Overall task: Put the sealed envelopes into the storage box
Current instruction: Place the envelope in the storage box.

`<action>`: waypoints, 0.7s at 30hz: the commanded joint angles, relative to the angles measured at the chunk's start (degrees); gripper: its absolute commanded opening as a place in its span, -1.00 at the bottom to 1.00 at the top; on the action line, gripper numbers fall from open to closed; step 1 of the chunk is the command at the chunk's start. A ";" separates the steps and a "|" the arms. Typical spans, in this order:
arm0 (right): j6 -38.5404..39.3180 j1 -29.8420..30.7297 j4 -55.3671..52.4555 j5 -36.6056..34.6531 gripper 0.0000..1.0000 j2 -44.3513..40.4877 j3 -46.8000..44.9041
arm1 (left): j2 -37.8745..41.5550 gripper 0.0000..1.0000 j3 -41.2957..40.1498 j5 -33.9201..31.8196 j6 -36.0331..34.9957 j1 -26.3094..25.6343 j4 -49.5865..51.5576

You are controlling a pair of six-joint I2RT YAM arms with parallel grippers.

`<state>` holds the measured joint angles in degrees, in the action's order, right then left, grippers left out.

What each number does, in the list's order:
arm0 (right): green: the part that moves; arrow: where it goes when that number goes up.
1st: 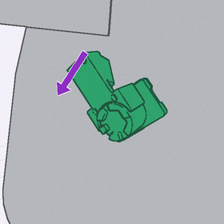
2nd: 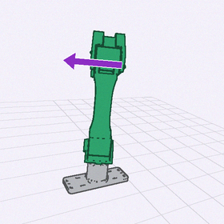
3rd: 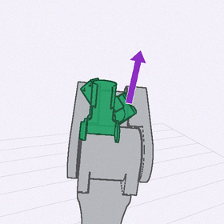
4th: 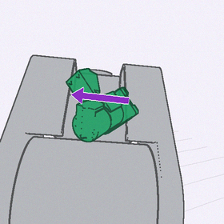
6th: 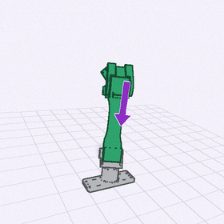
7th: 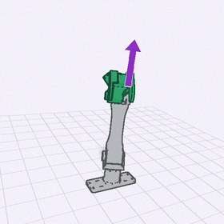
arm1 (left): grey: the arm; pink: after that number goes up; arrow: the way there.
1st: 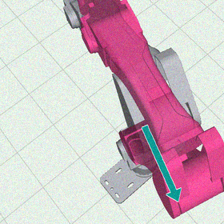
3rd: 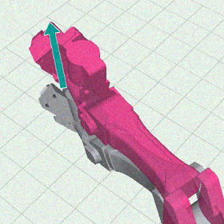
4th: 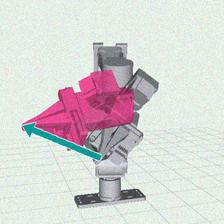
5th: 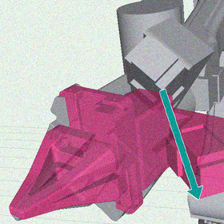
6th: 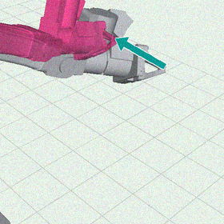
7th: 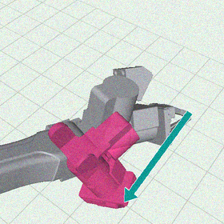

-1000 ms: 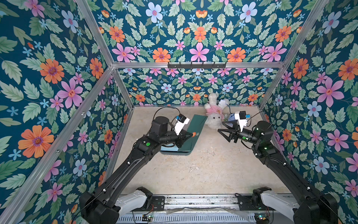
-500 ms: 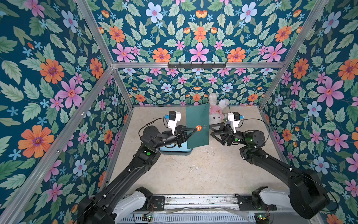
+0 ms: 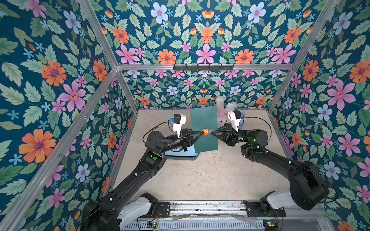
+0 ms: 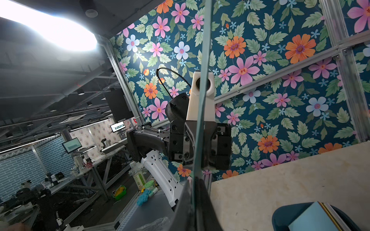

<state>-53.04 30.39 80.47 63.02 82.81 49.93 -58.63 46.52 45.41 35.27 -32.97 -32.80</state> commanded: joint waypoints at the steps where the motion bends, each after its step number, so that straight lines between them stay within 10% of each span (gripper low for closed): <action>1: 14.14 -1.02 -20.73 6.31 -1.00 -1.13 4.59 | 1.88 0.27 2.29 -16.33 -7.84 0.11 21.36; 5: 57.38 -1.81 -84.11 -5.10 -1.00 2.27 22.63 | 2.93 0.57 6.10 -52.77 -8.82 0.34 49.39; 8: 67.74 -1.73 -104.66 -11.19 -1.00 10.55 36.07 | 4.92 0.71 5.36 -67.29 -4.69 1.82 60.14; 15: 84.11 6.14 -135.97 -22.30 -1.00 32.42 66.03 | 13.35 0.73 -0.16 -75.94 -5.45 2.40 63.29; 21: 85.32 9.77 -139.78 -26.63 -1.00 43.07 78.31 | 18.68 0.73 -3.46 -71.76 -11.19 2.39 60.26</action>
<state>27.94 38.92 -51.48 41.12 122.74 123.96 -41.32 43.94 -26.30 27.90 -30.52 28.29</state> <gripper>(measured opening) 0.070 0.864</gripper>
